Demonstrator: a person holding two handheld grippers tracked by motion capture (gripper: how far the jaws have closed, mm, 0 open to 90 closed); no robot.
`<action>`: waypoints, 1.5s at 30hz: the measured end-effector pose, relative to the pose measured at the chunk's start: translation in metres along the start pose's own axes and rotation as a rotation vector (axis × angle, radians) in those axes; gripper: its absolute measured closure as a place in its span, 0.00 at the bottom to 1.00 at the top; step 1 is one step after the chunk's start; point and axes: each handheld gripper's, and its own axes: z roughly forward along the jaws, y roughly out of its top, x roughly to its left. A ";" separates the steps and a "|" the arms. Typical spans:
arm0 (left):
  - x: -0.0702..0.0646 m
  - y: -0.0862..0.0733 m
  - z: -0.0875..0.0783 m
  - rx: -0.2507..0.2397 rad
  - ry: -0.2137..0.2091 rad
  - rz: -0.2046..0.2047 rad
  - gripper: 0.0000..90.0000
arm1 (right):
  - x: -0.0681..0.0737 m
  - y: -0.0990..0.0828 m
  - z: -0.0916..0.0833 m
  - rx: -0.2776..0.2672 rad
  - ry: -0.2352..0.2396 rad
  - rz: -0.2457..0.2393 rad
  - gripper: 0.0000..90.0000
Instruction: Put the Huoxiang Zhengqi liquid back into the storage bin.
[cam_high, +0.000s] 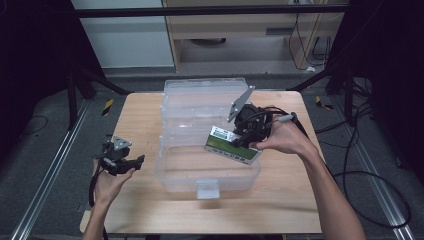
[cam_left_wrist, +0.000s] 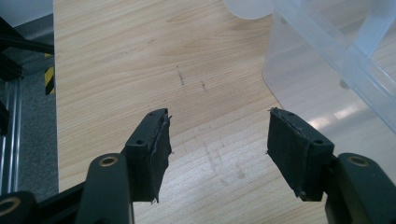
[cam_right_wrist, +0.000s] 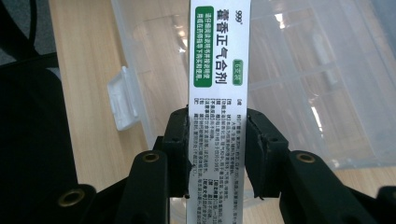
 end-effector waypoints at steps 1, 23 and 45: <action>0.000 0.000 0.000 0.000 0.000 0.000 0.43 | 0.000 0.001 0.001 0.003 0.007 -0.006 0.71; 0.000 0.000 0.001 0.004 0.002 0.001 0.43 | -0.001 -0.005 0.037 0.116 0.065 -0.145 0.71; 0.000 0.000 0.002 0.008 0.003 0.005 0.43 | -0.003 -0.019 0.067 0.180 0.120 -0.184 0.71</action>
